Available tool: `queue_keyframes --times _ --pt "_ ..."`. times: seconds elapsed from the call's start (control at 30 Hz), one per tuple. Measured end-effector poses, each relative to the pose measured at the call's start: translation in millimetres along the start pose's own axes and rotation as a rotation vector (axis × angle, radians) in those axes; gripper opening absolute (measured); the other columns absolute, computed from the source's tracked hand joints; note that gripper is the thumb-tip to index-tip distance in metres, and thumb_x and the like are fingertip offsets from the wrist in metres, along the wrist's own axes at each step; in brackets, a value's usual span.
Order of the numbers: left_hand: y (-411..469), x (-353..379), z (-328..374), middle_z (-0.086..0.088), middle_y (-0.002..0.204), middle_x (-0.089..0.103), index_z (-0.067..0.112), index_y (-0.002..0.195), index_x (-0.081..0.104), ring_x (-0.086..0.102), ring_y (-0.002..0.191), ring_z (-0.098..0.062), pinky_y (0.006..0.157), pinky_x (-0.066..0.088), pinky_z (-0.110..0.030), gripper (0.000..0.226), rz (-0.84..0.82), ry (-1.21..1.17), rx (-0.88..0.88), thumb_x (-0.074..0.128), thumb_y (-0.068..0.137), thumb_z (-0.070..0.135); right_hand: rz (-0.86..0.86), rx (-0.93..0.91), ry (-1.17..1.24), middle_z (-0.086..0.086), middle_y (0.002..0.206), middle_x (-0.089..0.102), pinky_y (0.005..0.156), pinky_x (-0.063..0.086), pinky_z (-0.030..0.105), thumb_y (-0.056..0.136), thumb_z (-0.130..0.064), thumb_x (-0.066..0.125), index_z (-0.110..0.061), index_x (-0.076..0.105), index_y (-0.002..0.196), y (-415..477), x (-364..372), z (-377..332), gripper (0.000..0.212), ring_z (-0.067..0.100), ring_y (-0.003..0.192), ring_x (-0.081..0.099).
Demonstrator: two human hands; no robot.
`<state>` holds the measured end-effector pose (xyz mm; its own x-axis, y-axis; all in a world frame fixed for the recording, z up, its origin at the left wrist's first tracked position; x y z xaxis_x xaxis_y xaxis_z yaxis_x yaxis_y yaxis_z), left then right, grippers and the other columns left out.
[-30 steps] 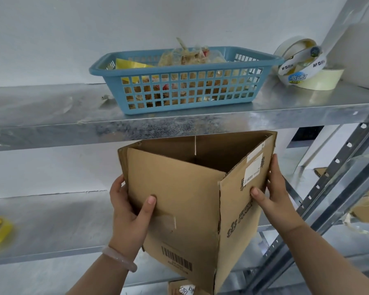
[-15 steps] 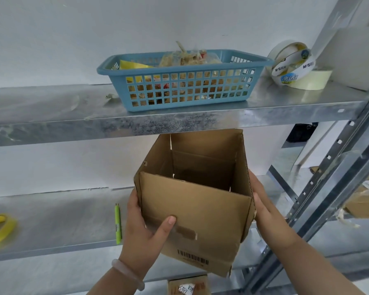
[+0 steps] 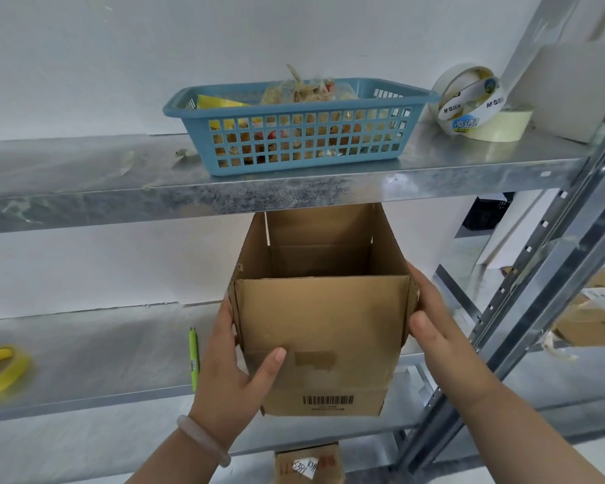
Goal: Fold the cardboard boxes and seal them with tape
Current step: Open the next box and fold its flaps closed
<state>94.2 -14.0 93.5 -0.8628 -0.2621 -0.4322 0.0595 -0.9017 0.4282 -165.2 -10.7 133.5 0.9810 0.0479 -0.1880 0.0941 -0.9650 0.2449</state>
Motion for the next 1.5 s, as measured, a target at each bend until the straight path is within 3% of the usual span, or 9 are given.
queue_keyframes --times 0.2,0.33,0.5,0.63,0.8,0.93,1.17,1.4,1.5 --pt "16.5 -12.9 21.7 0.032 0.146 0.021 0.062 0.139 -0.004 0.034 0.136 -0.014 0.103 0.044 -0.051 0.080 0.009 0.072 0.101 0.046 0.077 0.073 0.162 -0.069 -0.321 -0.039 0.139 0.025 0.085 0.040 0.002 0.080 -0.043 0.069 -0.070 0.011 0.134 2.1 -15.5 -13.6 0.084 -0.021 0.122 0.033" --pt "33.5 -24.0 44.8 0.044 0.136 0.016 0.062 0.137 0.005 0.028 0.125 0.013 0.095 0.047 -0.032 0.072 -0.022 0.148 0.214 0.048 0.080 0.066 0.075 -0.181 -0.601 -0.033 0.141 0.027 0.087 0.044 0.006 0.084 -0.036 0.070 -0.066 0.032 0.126 5.7 -11.3 -31.5 0.065 -0.017 0.124 0.031" --pt "37.8 -33.7 56.4 0.016 0.134 0.037 0.050 0.120 0.042 0.040 0.118 0.004 0.069 0.057 -0.016 0.043 -0.072 0.163 0.284 0.053 0.080 0.060 0.044 -0.075 -0.365 -0.032 0.142 0.036 0.079 0.050 0.010 0.079 -0.029 0.075 -0.048 0.060 0.103 6.2 -21.5 -32.6 0.034 -0.010 0.128 0.038" --pt "41.7 -34.0 56.3 0.016 0.129 0.040 0.043 0.108 0.047 0.041 0.117 0.000 0.067 0.057 -0.018 0.041 -0.126 0.112 0.221 0.058 0.073 0.061 -0.021 -0.012 -0.231 -0.028 0.143 0.041 0.087 0.055 0.023 0.064 -0.047 0.076 -0.036 0.066 0.099 5.4 -19.1 -31.6 0.038 -0.005 0.127 0.045" --pt "43.3 -32.3 56.0 0.023 0.126 0.041 0.037 0.102 0.052 0.045 0.115 -0.007 0.070 0.059 -0.026 0.043 -0.202 0.045 0.158 0.071 0.071 0.059 -0.066 0.011 -0.137 -0.029 0.145 0.038 0.090 0.056 0.031 0.065 -0.041 0.080 -0.030 0.069 0.097 3.8 -14.4 -32.8 0.035 -0.003 0.129 0.045" --pt "44.5 -34.3 55.3 0.013 0.124 0.049 0.036 0.099 0.060 0.044 0.120 -0.011 0.068 0.056 -0.017 0.030 -0.246 -0.040 0.134 0.069 0.073 0.045 -0.069 0.018 -0.144 -0.030 0.147 0.034 0.099 0.052 0.037 0.065 -0.047 0.077 -0.035 0.069 0.093 1.3 -14.3 -33.7 0.032 0.002 0.134 0.041" --pt "44.8 -38.7 58.3 0.030 0.126 0.044 0.054 0.109 0.051 0.040 0.116 0.012 0.077 0.038 0.002 0.040 -0.128 0.132 0.218 0.063 0.089 0.021 0.035 -0.019 -0.307 -0.036 0.138 0.037 0.078 0.044 0.001 0.086 -0.023 0.069 -0.037 0.062 0.089 6.4 -19.9 -29.0 0.016 -0.004 0.132 0.038" --pt "47.0 -38.9 56.9 0.018 0.120 0.052 0.042 0.095 0.058 0.044 0.119 -0.002 0.070 0.047 -0.006 0.020 -0.142 0.115 0.220 0.066 0.084 0.027 -0.003 -0.008 -0.311 -0.022 0.143 0.042 0.096 0.048 0.028 0.077 -0.047 0.066 -0.042 0.062 0.089 1.1 -18.0 -34.8 0.014 -0.010 0.136 0.028" --pt "51.2 -41.5 56.1 0.023 0.113 0.053 0.043 0.095 0.056 0.045 0.116 0.000 0.088 0.042 -0.014 0.023 -0.118 0.165 0.234 0.067 0.085 0.026 0.014 -0.031 -0.318 -0.035 0.136 0.041 0.087 0.047 0.013 0.087 -0.026 0.067 -0.039 0.062 0.089 2.1 -19.7 -34.8 0.014 -0.011 0.134 0.030"
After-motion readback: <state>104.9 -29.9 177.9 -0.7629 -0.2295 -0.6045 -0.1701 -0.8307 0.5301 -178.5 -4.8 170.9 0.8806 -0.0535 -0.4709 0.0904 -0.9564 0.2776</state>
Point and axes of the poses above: each hand's wrist, its own y-axis towards the middle knuckle, its own x-axis out of the palm, z = x × y, the point moved 9 cm from there along y, towards the middle knuckle
